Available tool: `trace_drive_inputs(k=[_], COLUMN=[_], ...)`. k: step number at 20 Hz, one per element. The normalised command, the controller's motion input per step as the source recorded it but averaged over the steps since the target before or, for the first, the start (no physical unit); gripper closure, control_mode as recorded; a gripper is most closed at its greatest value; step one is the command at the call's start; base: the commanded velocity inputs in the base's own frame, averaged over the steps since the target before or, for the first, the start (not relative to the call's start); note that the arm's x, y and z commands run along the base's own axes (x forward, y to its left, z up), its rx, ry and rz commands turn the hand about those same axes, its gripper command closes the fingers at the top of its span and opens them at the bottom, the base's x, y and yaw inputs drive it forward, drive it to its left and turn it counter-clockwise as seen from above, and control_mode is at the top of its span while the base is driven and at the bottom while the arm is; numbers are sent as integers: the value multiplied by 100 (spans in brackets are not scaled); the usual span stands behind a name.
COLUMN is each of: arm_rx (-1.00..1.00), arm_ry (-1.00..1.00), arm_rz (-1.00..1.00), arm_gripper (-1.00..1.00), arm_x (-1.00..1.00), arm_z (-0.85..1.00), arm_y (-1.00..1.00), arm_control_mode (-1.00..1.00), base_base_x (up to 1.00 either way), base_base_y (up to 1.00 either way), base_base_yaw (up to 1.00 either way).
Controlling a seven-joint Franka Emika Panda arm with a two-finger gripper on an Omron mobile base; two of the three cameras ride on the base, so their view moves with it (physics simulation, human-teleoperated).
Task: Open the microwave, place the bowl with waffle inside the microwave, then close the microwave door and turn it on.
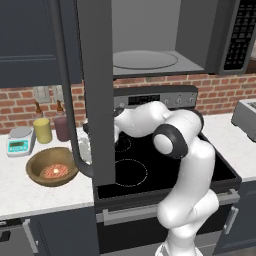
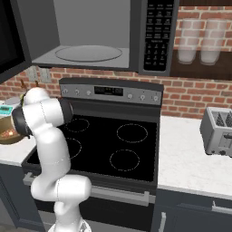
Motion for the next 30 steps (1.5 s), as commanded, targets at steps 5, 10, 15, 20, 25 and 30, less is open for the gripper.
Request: trace_drive_inputs(k=[5,10,15,20,25,30], arm_rx=[9,10,5,3,0,0], arm_ry=[5,0,1,0,3,0], arm_rz=[-17,-16,-13,-13,-14,-16], arm_gripper=[100,100,100,100,100,100], arm_x=[-24,-40,-43,-38,-39,-45], arm_z=[44,40,73,76,74,57], arm_y=[-97,-100,-82,-77,-76,-74], arm_control_mode=[-100,-100,-100,-100,-100,-100], base_base_x=[0,0,0,0,0,0], base_base_y=[0,0,0,0,0,0], base_base_yaw=[0,0,0,0,0,0])
